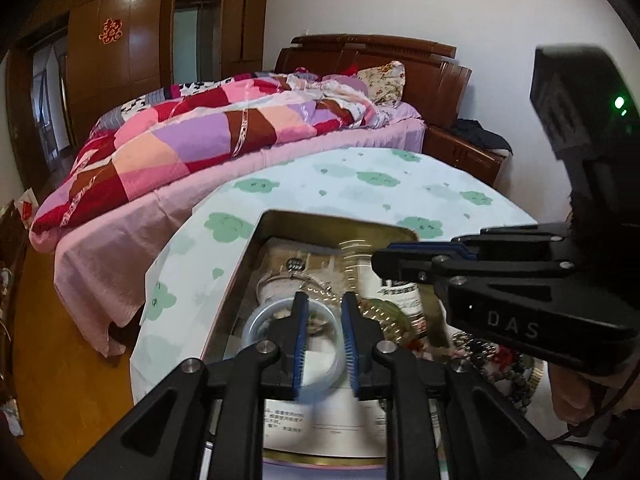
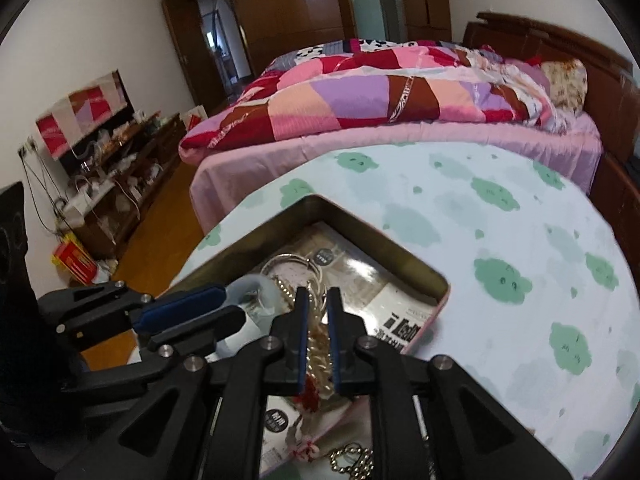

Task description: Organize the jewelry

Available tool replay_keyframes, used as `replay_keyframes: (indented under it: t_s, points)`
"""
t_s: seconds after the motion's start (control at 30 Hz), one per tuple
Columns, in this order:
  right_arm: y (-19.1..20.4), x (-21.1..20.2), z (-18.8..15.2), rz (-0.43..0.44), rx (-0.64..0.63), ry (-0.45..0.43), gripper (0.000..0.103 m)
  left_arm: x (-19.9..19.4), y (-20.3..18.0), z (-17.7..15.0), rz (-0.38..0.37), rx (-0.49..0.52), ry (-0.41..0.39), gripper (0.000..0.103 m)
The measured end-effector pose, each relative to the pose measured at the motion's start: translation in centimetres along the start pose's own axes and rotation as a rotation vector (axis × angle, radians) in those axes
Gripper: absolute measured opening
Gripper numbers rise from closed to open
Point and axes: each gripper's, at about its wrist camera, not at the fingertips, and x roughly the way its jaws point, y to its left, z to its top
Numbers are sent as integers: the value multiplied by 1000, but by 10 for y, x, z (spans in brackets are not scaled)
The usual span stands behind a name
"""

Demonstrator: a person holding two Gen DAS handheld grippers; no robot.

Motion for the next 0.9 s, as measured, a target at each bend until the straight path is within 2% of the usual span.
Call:
replay_keyframes:
  t_s: [0.03,0.07,0.1,0.13,0.27,0.47,0.6,0.7,0.77,0.83,0.9]
  points:
    - [-2,-3,-1,1,9,-7,20,-4,-2,1,7,1,-13,51]
    - [-4,-8,-3,3,18,-18,25,-9,-3,1,18,1,-36,61]
    - [-8,-16,-7,11,32,-34,37,-13,-5,0,24,1,-59,73]
    - [-10,-21,-10,17,42,-47,45,-16,-6,1,20,1,-73,75]
    - [-21,-42,-29,13,49,-73,46,-19,-11,-1,19,0,-70,75]
    - [-24,-29,-63,33,-6,37,44,-9,-13,-8,20,-33,-35,75]
    - [-9,-16,-65,44,-83,80,44,-5,-12,-11,33,-49,-12,75]
    - [2,-8,-62,11,-148,87,36,-5,-7,-10,39,-73,-4,75]
    - [-1,-5,-63,18,-145,92,30,-6,-3,-11,38,-90,-2,75]
    - [-5,-1,-63,36,-134,93,15,-4,-2,-12,33,-103,7,75]
    - [-6,1,-63,61,-137,91,10,-3,-3,-13,31,-104,12,75]
